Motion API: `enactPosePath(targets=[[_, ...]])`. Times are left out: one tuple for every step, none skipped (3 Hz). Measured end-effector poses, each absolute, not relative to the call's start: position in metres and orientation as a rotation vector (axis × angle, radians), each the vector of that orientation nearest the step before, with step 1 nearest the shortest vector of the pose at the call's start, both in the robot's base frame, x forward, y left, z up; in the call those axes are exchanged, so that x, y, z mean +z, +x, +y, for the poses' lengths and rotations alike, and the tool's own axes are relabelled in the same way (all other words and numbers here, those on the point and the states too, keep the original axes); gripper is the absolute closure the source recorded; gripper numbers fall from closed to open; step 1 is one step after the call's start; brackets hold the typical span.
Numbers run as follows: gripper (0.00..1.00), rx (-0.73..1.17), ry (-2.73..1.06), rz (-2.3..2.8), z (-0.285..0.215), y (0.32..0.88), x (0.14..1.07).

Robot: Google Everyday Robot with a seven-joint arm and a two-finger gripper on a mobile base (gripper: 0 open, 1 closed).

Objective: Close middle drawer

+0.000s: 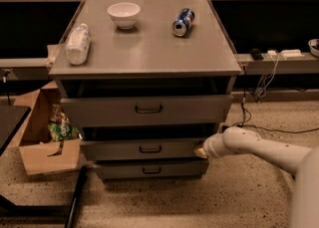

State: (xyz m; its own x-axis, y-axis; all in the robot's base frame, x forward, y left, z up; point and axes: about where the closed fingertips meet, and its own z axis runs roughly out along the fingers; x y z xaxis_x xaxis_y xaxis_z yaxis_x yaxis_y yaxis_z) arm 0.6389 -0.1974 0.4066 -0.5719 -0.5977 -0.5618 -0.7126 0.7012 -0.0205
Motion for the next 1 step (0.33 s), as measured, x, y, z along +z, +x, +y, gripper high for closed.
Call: enactPosePath(targets=[[1.0,0.4,-1.163,2.271,-0.1888,0.6063,0.4341]])
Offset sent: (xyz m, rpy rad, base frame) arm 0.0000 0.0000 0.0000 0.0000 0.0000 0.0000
